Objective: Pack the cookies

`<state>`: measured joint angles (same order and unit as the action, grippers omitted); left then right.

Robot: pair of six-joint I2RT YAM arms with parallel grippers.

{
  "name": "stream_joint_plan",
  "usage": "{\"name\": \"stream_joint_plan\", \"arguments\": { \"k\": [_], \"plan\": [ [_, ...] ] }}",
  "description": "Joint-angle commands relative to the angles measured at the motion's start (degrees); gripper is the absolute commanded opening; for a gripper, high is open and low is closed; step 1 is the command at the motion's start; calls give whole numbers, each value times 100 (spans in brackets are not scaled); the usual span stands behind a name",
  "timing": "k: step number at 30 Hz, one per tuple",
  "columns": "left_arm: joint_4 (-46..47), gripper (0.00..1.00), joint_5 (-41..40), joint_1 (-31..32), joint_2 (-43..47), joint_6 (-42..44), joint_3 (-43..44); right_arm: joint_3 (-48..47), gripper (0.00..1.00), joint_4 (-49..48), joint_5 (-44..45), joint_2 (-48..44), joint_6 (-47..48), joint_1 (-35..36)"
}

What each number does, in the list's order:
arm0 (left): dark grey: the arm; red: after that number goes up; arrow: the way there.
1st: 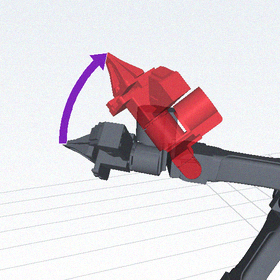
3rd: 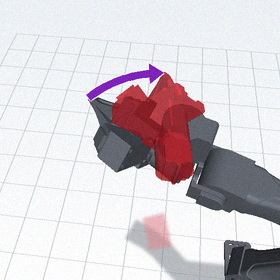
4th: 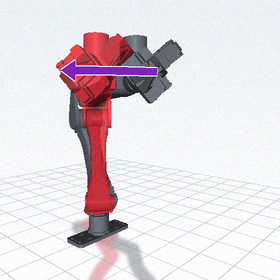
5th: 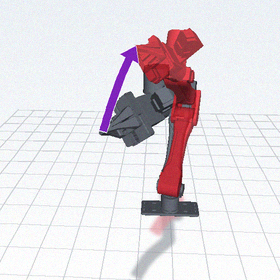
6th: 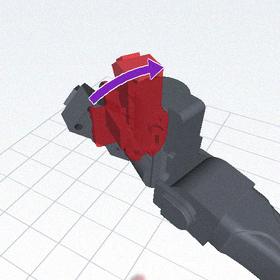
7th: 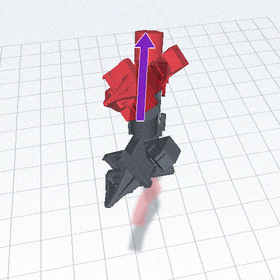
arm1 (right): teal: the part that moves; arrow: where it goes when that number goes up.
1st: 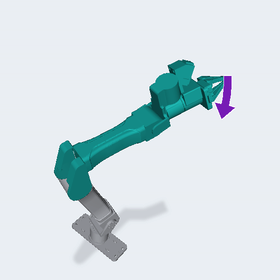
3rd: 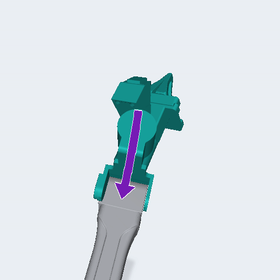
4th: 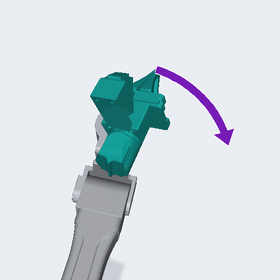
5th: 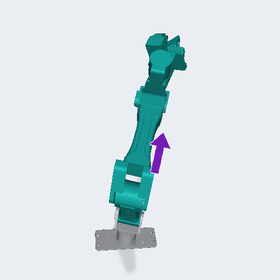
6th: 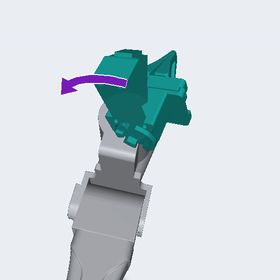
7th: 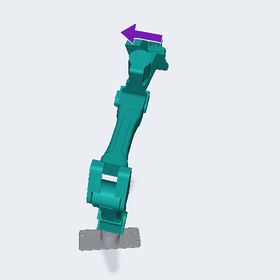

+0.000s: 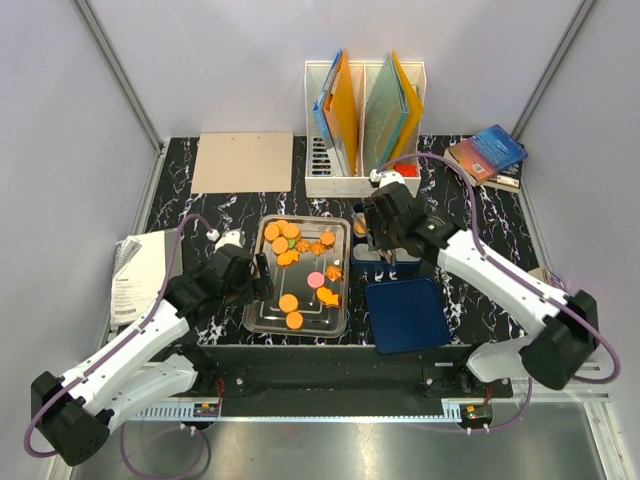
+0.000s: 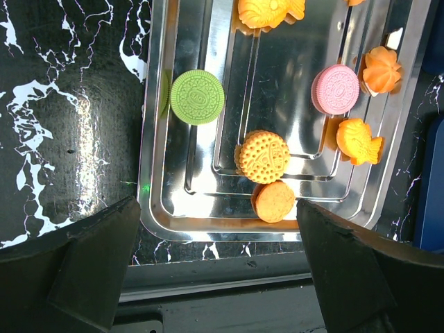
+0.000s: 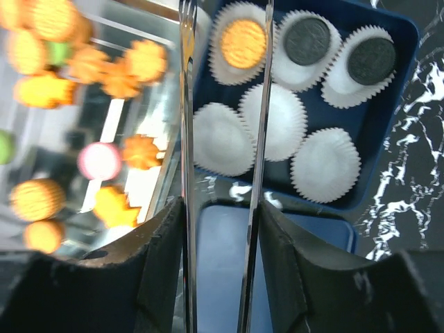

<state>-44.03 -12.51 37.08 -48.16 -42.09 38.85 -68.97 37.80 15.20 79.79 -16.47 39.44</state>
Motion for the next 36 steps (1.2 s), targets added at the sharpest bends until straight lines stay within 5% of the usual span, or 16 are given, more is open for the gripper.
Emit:
{"name": "stream_joint_plan", "arguments": {
  "k": [1,14,36],
  "plan": [
    [149,99,-164,27,-62,-28,87,-371,50,156,-106,-622,-287,789],
    [114,99,-234,27,88,-72,61,-363,52,157,-184,440,-849,2840],
    [114,99,-225,19,70,-72,61,-143,55,219,-175,960,-1341,3571]
  ]
}}
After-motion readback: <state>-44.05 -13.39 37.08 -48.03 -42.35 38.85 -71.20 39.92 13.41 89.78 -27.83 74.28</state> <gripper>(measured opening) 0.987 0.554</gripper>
